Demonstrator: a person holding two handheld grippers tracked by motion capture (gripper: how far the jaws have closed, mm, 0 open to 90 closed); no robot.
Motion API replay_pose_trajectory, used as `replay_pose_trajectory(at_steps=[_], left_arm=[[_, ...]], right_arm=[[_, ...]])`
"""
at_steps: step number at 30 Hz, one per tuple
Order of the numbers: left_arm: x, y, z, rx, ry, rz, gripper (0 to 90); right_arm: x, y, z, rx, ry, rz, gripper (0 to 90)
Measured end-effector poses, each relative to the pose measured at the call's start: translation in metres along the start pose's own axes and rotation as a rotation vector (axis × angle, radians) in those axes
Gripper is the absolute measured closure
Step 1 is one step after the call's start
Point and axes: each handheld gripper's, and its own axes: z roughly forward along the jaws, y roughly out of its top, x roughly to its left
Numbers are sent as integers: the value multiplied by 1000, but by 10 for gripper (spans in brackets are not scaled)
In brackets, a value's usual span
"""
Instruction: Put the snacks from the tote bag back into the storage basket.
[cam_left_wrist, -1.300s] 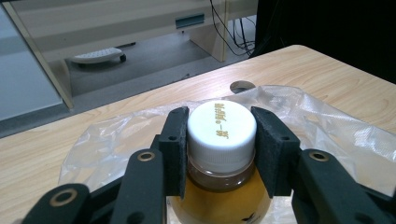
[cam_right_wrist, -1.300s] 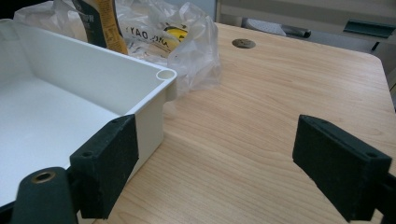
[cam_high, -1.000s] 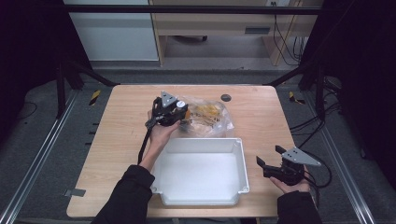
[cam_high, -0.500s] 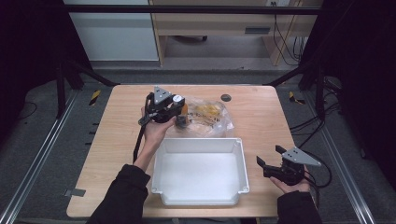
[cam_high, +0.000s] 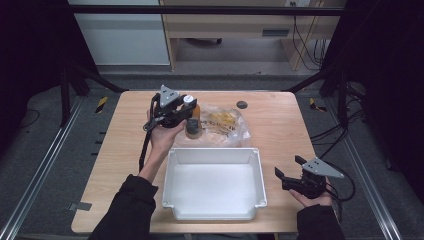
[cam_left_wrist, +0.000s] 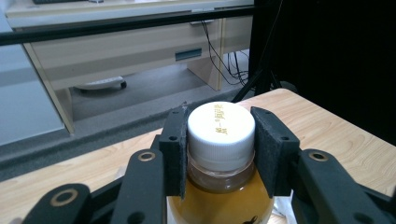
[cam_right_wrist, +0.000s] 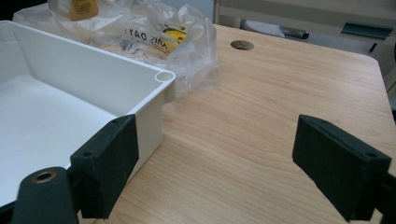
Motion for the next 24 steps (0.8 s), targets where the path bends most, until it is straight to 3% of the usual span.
replay_pose_trajectory(at_steps=[6,12,24], left_arm=[[2,9,-8,-23,3,-12,590],[4,16,-18,-26,18,3,590],[1,25,-35,-46,5,3,590]], right_arm=[[0,0,0,-2,-2,-2,147],[0,0,0,-3,-2,-4,147],[0,0,0,-4,-3,-4,148]])
